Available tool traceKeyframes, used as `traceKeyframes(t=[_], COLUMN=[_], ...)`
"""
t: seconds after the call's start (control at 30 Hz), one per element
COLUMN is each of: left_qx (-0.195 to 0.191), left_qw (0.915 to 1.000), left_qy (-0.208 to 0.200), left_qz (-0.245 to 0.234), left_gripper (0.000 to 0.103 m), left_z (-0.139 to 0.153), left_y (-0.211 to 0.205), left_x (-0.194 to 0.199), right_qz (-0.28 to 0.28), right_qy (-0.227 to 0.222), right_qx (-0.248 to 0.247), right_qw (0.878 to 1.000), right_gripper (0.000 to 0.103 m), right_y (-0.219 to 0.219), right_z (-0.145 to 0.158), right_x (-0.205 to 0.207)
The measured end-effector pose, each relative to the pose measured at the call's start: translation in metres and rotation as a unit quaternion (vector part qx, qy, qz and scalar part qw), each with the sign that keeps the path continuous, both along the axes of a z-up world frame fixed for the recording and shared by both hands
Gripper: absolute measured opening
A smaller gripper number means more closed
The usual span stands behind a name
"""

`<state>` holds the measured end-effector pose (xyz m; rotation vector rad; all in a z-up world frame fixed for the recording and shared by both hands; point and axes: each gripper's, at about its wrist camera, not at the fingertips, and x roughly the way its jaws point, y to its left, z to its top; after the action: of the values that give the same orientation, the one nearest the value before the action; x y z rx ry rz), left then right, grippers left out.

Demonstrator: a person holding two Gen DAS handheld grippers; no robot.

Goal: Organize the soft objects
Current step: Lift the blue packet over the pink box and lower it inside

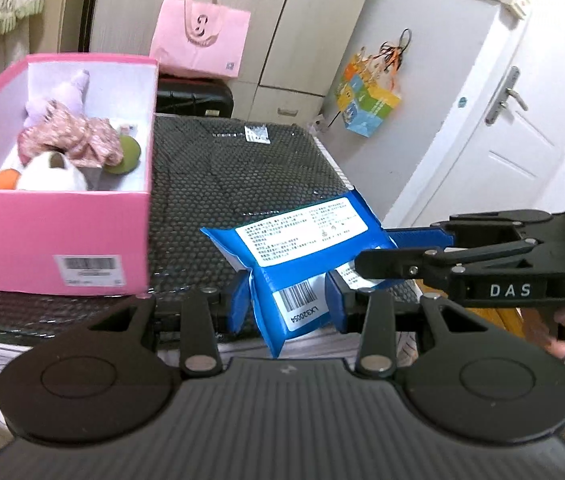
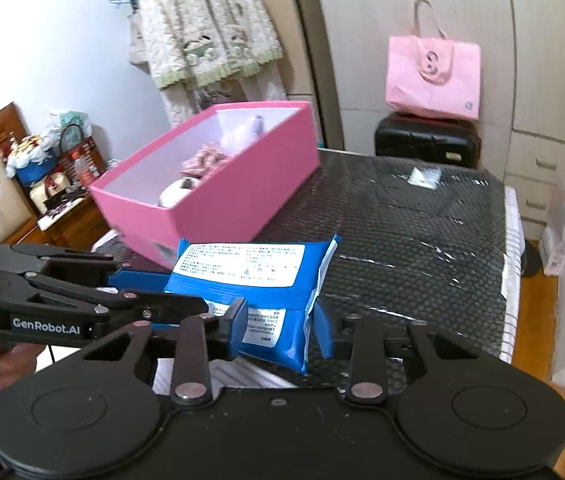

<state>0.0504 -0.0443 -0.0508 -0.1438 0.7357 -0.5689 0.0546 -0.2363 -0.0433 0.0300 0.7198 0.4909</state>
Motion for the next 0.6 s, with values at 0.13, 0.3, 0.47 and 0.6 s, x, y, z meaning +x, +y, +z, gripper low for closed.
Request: traceKeyframes(t=[0.13, 0.3, 0.47, 0.6], left_qx=[0.007, 0.015, 0.010, 0.002], left_qw=[0.9999, 0.9990, 0.9966, 0.9941], left_qy=[-0.016, -0.039, -0.064, -0.080], left_qz=[0.001, 0.017, 0.051, 0.073], left_gripper=[0.038, 0.039, 0.039, 0.041], left_z=[0.012, 0.025, 0.040, 0.048], left_y=[0.020, 0.046, 0.069, 0.087], left_x=[-0.016, -0.027, -0.017, -0.001], right_qz=[0.019, 0.040, 0.065, 0.084], right_qy=[-0.005, 0.001, -0.009, -0.015], right_qx=[0.007, 0.039, 0.038, 0.043], right_qw=[1.000, 0.998, 0.997, 0.995], right_gripper=[0.041, 0.045, 0.045, 0.045], right_y=[0.019, 0.038, 0.063, 0.080], right_z=[0.011, 0.022, 0.034, 0.039], right_x=[-0.014, -0.015, 0.003, 0.027])
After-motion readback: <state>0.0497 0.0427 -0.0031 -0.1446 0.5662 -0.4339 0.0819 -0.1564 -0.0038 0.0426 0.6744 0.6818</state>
